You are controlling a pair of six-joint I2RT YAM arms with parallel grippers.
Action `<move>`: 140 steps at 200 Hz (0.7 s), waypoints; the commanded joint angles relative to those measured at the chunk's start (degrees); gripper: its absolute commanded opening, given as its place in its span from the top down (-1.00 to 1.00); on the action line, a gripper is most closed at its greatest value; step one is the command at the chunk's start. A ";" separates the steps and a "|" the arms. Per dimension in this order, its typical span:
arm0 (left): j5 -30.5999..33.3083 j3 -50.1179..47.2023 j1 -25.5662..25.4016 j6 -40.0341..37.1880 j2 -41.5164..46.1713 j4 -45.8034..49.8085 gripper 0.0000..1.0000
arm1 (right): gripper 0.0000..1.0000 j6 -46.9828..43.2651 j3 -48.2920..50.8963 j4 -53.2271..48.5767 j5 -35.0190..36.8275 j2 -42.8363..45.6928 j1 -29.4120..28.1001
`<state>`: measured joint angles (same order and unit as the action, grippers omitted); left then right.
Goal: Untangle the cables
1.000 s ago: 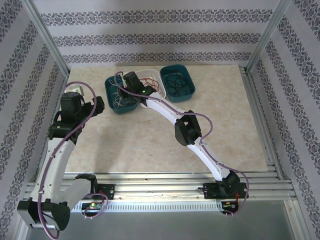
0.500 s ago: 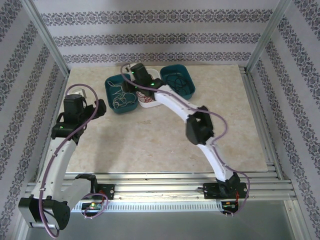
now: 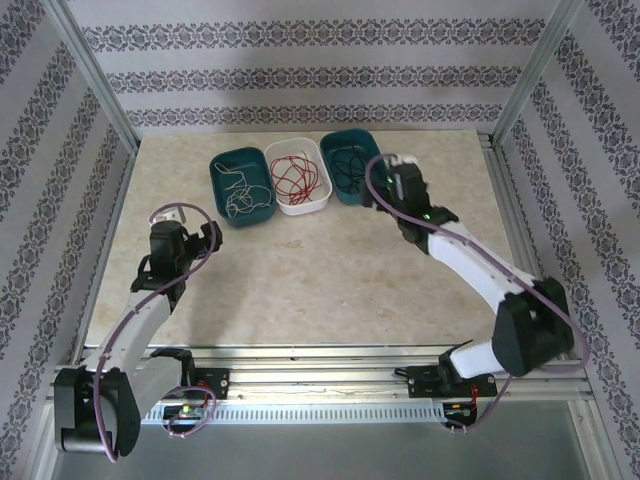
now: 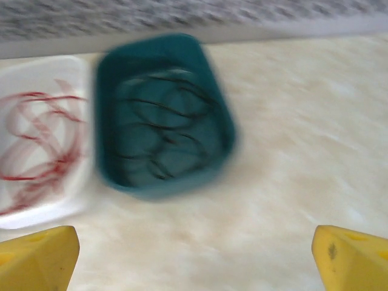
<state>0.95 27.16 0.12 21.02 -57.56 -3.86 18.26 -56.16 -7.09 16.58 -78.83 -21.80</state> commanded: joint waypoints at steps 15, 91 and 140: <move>1.07 -4.66 0.63 -9.71 -4.82 -21.22 -0.99 | -0.96 0.81 12.77 3.72 5.67 13.28 8.26; -0.02 -11.22 1.96 -19.26 -16.61 -44.51 -0.99 | -0.96 -14.41 34.47 30.12 8.69 22.66 14.40; -7.72 -12.08 4.49 -16.89 -29.87 -60.36 -0.99 | -0.96 -14.43 39.89 44.52 2.72 12.30 17.93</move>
<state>-1.91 15.55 3.16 4.05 -82.24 -50.61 5.50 -17.72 26.46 22.85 -63.05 -4.64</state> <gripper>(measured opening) 0.993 0.981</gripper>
